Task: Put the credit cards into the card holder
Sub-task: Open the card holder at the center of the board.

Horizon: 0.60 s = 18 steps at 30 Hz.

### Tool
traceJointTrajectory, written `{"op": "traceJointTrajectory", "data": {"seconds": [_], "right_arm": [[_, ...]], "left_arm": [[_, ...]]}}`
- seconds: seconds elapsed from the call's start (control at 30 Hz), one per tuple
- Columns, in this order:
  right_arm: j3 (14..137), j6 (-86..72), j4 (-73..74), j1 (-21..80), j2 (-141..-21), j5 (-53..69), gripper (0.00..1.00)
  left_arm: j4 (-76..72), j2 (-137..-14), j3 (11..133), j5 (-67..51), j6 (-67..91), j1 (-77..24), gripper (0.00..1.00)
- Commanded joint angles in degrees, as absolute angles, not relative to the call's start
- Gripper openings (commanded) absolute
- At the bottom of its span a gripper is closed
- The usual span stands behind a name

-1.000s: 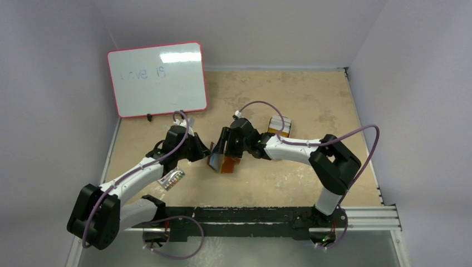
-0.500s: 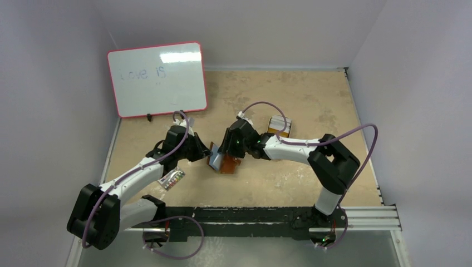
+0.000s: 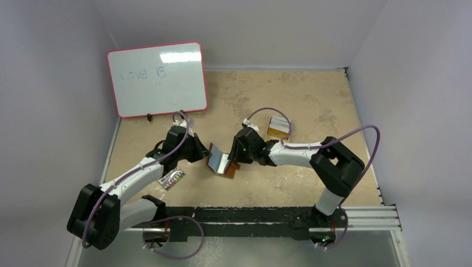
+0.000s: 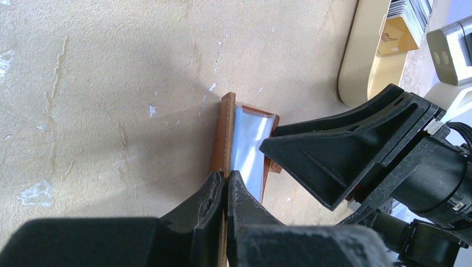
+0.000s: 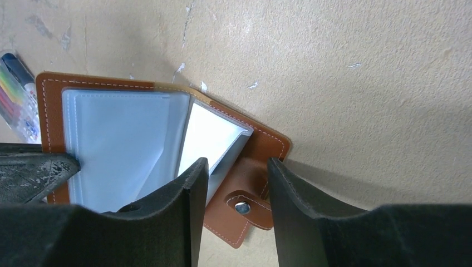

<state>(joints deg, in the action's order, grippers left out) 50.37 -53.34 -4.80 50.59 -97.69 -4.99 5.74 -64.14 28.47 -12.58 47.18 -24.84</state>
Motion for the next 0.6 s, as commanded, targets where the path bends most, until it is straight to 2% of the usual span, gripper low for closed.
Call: {"op": "traceJointTrajectory", "data": {"seconds": [0.0,0.13,0.43,0.57], "right_arm": [[49.14,-49.44,0.23,50.74,-97.11,-6.49,0.46],[49.18,-46.74,3.11,50.77,-94.55,-7.61,0.45],[48.72,-41.84,8.29,50.76,-82.29,-4.66,0.52],[50.42,-42.41,4.65,50.72,-79.16,-2.45,0.49]], "left_arm": [[2.65,-63.21,28.3,-13.51,47.74,-25.03,0.0],[-0.29,-64.0,27.6,-15.94,49.85,-24.96,0.0],[-1.05,-63.64,27.62,-15.94,50.81,-24.96,0.0],[-1.31,-63.84,28.17,-15.87,50.86,-24.97,0.0]]}}
